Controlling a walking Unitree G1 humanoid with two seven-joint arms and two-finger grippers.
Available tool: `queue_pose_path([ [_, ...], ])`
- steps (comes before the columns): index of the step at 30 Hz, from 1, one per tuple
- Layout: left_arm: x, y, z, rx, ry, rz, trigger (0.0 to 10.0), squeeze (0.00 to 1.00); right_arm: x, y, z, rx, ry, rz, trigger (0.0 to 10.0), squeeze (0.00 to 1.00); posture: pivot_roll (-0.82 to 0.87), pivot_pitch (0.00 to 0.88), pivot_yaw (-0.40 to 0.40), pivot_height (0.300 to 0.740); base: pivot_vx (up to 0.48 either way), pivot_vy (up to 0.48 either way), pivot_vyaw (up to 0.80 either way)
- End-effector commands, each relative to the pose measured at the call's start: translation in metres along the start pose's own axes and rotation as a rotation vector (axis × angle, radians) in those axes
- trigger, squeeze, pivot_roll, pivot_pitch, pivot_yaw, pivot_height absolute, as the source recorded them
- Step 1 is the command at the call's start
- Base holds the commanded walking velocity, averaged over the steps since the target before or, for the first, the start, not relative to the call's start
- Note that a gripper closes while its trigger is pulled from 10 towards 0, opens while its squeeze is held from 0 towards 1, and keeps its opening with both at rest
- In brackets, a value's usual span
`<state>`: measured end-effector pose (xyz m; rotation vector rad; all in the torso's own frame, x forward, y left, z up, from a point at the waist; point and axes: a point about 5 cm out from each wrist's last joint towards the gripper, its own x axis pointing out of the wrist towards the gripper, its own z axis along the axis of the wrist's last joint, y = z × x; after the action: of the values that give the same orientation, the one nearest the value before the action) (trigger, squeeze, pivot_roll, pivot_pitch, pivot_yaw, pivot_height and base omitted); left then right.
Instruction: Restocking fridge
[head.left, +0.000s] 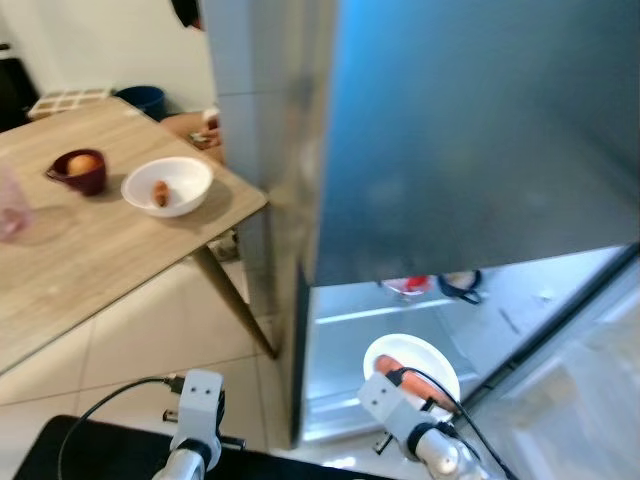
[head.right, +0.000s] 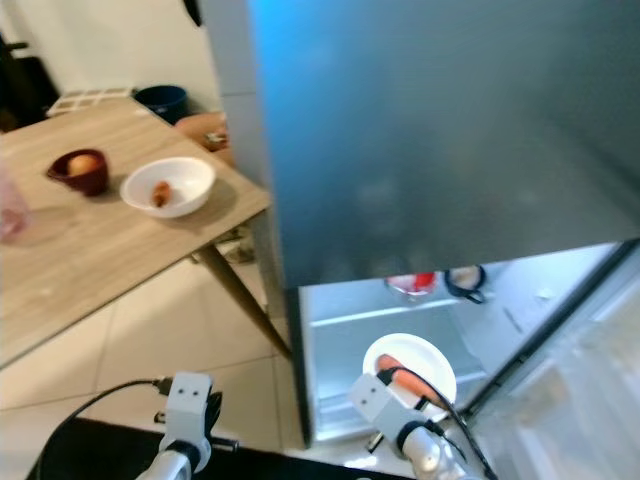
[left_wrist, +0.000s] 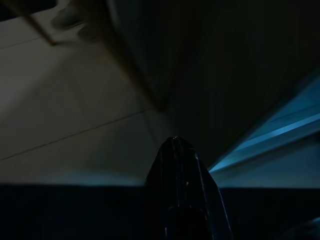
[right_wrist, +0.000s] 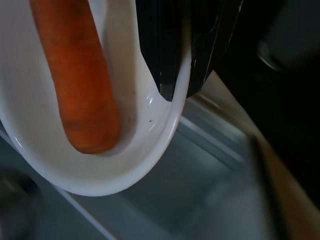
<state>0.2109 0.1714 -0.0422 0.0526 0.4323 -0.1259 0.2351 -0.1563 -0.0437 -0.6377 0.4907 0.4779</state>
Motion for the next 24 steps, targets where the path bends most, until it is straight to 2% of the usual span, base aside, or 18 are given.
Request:
queue_pose_path([
  [1,-0.0046,0.0010,-0.0076,-0.014,0.029,0.012,10.0,0.00,0.0009,0.0036,0.0021,0.013,-0.005,0.004,10.0,0.00,-0.06,0.111,-0.054,0.740,0.000,0.000,0.00],
  [14,-0.0048,0.0033,-0.0064,-0.010,0.020,0.019,10.0,0.00,0.0013,0.0040,0.0024,0.012,-0.003,0.007,10.0,0.00,-0.07,0.111,-0.055,0.740,0.000,0.000,0.00],
  [24,-0.0048,0.0019,-0.0070,-0.022,0.022,0.017,10.0,0.00,0.0010,0.0040,0.0020,0.011,-0.003,0.007,10.0,0.00,-0.07,0.112,-0.056,0.740,0.000,-0.480,0.00],
])
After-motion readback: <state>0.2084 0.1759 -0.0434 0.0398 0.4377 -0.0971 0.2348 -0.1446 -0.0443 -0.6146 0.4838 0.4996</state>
